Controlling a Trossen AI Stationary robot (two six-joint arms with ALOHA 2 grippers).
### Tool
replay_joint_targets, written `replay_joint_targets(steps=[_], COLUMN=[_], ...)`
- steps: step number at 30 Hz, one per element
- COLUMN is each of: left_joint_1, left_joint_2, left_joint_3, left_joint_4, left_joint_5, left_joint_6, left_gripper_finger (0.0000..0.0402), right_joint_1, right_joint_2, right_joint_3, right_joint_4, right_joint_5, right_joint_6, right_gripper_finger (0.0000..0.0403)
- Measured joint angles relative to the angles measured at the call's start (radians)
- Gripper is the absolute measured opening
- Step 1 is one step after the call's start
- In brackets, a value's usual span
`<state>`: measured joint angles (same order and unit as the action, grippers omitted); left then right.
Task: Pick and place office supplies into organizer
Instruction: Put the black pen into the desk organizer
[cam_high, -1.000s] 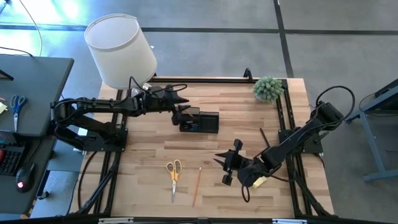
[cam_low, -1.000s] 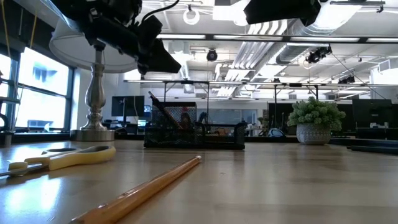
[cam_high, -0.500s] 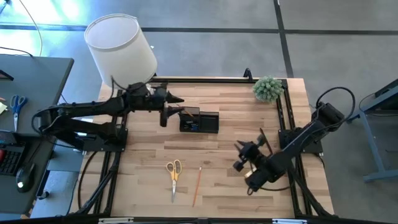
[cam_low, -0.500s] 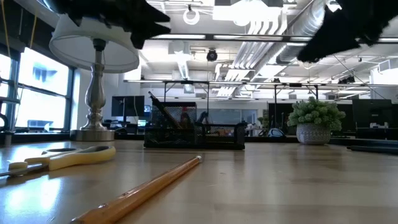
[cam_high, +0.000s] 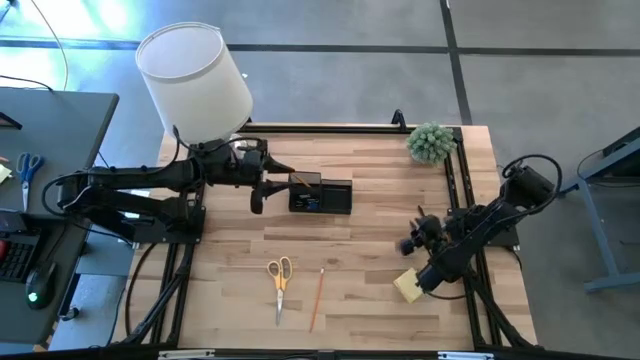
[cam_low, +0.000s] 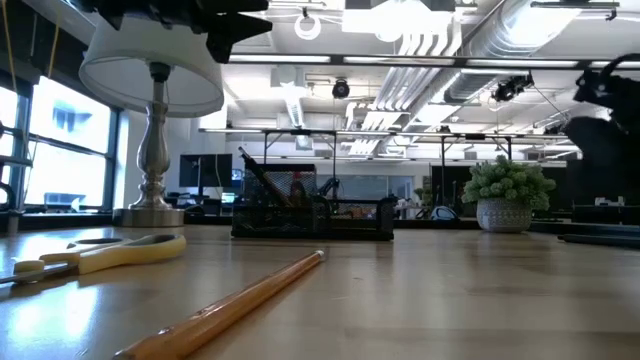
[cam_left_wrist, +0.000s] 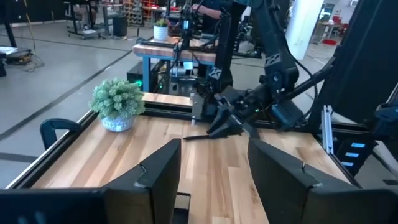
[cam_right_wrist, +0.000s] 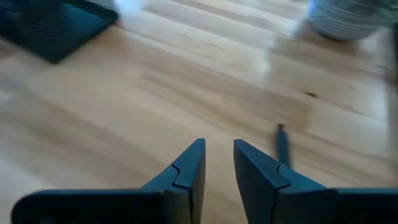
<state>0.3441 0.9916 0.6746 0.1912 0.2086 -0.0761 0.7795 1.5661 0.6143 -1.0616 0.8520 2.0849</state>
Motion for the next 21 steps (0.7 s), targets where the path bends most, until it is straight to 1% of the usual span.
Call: replay_joint_targets(steps=[5, 10, 13, 15, 19, 21], left_joint_1=[0.003, 0.003, 0.003, 0.003, 0.003, 0.003], left_joint_2=[0.000, 0.000, 0.000, 0.000, 0.000, 0.000], left_joint_3=[0.000, 0.000, 0.000, 0.000, 0.000, 0.000], left_joint_4=[-0.010, -0.026, -0.038, -0.040, -0.040, -0.040], left_joint_5=[-0.003, -0.003, -0.003, -0.003, -0.003, -0.003], left_joint_6=[0.000, -0.001, -0.010, -0.011, -0.011, -0.010], left_gripper_finger=[0.0177, 0.0177, 0.0177, 0.0177, 0.0177, 0.0177], right_joint_1=[0.000, -0.011, -0.033, -0.048, -0.066, -0.064], right_joint_2=[0.000, 0.000, 0.000, 0.000, 0.000, 0.000], right_joint_3=[-0.053, -0.073, -0.074, -0.074, -0.074, -0.074], right_joint_4=[-0.038, -0.003, 0.020, 0.041, 0.058, 0.057], right_joint_5=[-0.044, -0.043, -0.081, -0.128, -0.267, -0.286], right_joint_6=[0.072, 0.075, 0.065, 0.055, 0.046, 0.048], right_gripper_finger=[0.0078, 0.0078, 0.0078, 0.0078, 0.0078, 0.0078])
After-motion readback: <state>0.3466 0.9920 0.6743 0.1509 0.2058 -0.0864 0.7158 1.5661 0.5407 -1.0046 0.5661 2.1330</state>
